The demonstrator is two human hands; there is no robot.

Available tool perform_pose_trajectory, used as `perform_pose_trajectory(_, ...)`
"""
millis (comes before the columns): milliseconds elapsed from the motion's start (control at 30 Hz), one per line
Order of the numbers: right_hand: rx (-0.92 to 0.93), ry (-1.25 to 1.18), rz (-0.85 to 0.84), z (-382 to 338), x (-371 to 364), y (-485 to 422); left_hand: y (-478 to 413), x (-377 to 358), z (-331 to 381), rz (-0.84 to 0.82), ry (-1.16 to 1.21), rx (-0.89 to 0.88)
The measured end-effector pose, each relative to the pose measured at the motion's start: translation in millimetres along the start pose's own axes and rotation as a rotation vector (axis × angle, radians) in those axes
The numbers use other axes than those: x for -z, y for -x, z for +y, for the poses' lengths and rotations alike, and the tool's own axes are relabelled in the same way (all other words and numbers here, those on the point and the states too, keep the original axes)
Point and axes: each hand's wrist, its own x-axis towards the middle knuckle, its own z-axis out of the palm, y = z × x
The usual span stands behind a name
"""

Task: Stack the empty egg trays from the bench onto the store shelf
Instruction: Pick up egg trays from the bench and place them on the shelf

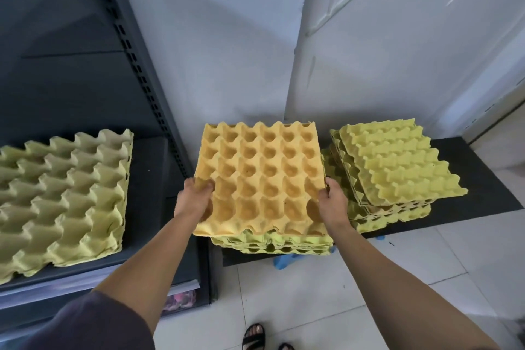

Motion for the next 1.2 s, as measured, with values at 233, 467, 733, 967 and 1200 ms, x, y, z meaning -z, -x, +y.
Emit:
perform_pose_trajectory(233,0.086,0.105,0.038,-5.6,14.7,12.1,26.6,4.3,7.6,0.147,-0.11,-0.17)
perform_pose_trajectory(467,0.151,-0.037,-0.071,-7.2,37.8,64.1,87.8,22.6,-16.1,0.216,-0.093,-0.269)
perform_pose_trajectory(733,0.266,0.016,-0.14,-32.6,36.6,146.9,173.6,84.8,-82.7,0.346,-0.102,-0.18)
perform_pose_trajectory(967,0.45,0.014,-0.284,-96.1,-21.6,220.0,221.3,185.3,-158.0,0.465,0.022,-0.088)
perform_pose_trajectory(1200,0.625,0.049,-0.467,-164.6,-121.8,301.5,243.3,286.2,-249.5,0.689,0.188,-0.034)
